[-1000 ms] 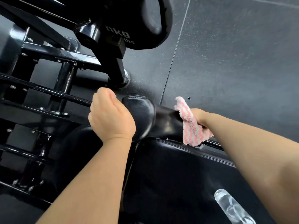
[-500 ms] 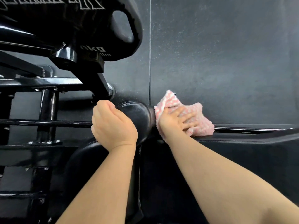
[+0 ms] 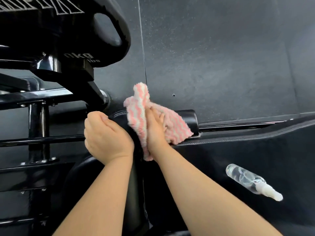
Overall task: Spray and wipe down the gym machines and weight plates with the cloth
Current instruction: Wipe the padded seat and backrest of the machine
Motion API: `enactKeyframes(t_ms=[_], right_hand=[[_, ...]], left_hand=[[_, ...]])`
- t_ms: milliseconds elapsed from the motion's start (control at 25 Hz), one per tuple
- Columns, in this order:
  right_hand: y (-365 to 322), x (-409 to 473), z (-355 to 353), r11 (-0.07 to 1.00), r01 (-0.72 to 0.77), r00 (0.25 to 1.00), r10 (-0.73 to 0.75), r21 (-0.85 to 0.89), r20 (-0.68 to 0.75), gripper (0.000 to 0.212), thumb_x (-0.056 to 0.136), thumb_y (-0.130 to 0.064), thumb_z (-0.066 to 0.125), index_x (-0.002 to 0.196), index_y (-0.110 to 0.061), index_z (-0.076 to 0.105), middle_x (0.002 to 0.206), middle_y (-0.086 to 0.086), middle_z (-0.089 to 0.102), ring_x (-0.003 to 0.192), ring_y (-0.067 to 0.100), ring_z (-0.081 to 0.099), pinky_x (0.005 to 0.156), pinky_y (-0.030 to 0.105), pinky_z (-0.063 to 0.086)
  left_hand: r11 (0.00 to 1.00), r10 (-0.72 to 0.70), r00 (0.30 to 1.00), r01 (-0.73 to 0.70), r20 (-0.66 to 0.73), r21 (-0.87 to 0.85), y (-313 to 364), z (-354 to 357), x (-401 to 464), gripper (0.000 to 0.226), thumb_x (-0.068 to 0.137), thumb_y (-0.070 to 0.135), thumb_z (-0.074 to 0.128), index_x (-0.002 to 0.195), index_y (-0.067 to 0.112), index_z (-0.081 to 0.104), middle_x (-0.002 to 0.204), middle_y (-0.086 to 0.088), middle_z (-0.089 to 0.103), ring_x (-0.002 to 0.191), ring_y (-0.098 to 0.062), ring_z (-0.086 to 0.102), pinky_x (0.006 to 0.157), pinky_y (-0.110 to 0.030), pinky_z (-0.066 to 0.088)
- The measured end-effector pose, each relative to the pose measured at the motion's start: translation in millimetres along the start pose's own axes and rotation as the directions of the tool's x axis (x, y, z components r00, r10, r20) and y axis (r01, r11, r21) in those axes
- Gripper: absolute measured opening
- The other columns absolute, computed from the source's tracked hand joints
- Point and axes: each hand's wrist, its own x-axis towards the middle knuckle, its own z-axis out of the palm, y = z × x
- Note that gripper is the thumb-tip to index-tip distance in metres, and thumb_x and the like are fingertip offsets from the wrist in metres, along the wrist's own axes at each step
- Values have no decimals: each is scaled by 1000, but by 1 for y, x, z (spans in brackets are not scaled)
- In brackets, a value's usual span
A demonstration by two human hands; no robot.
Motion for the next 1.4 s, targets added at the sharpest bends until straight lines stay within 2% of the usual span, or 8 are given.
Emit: enactKeyframes(t_ms=[120, 240, 360, 640, 880, 1040, 1240, 1400], right_hand=[[21, 18, -29, 660, 140, 990, -108, -738, 91, 64, 93, -34, 48, 149, -22, 19, 157, 0, 14, 146, 20, -3, 114, 53, -10], [18, 36, -51, 276, 178, 982, -107, -945, 154, 40, 87, -37, 48, 124, -21, 47, 131, 6, 48, 129, 27, 37, 110, 51, 18], [-4, 58, -85, 361, -30, 991, 131, -932, 19, 16, 89, -39, 39, 89, -28, 50, 102, -10, 54, 104, 16, 45, 97, 42, 29], [30, 84, -106, 879, -338, 932, 265, -335, -246, 41, 92, -37, 44, 127, -16, 51, 131, 4, 53, 116, 29, 53, 99, 42, 44], [26, 52, -57, 752, -627, 730, 475, -203, -492, 92, 84, -68, 39, 149, -27, -10, 157, 14, -12, 142, 40, -8, 111, 59, 0], [28, 47, -33, 854, -494, 843, 423, -166, -332, 99, 75, -75, 40, 148, -32, -10, 154, 12, -23, 141, 43, -16, 110, 63, -1], [16, 21, -16, 907, -307, 951, 302, 287, 65, 58, 61, -78, 51, 99, -35, 52, 120, -21, 53, 88, 16, 53, 73, 36, 48], [-10, -29, -15, 757, -281, 947, 119, 589, 299, 36, 94, -46, 38, 81, -22, 61, 82, 2, 65, 67, 24, 60, 47, 26, 48]], left_hand=[[1000, -11, 1000, 11, -12, -4, -1, 0, 0, 38, 82, 23, 22, 100, 6, 52, 108, -14, 55, 99, -35, 47, 82, -43, 32], [1000, -9, 1000, 9, -24, 0, -1, 0, 0, 36, 83, 23, 22, 97, 7, 51, 104, -11, 54, 98, -34, 47, 83, -43, 32], [1000, 5, 1000, -5, -21, 9, 0, 1, 0, 32, 83, 23, 21, 94, 12, 49, 94, 0, 45, 96, -31, 47, 84, -41, 32], [1000, 17, 999, -17, -29, -16, -4, 2, 1, 36, 82, 20, 22, 97, 8, 52, 94, 0, 46, 94, -30, 47, 82, -38, 31], [998, 33, 999, -34, -19, -48, -4, 1, 2, 31, 84, 20, 23, 92, 11, 52, 90, 0, 47, 88, -30, 48, 78, -36, 30], [996, 28, 1000, -28, 0, -85, -4, -1, 2, 29, 89, 20, 25, 94, 11, 53, 97, -7, 54, 89, -31, 50, 79, -37, 31], [930, -107, 976, 166, 189, -327, -6, -3, 9, 18, 100, 25, 35, 90, 14, 46, 95, -3, 50, 91, -26, 49, 81, -38, 37], [446, -442, 765, 640, 468, -625, -37, -14, 1, 25, 102, 31, 31, 98, 14, 48, 98, -3, 53, 82, -15, 52, 80, -30, 41]])
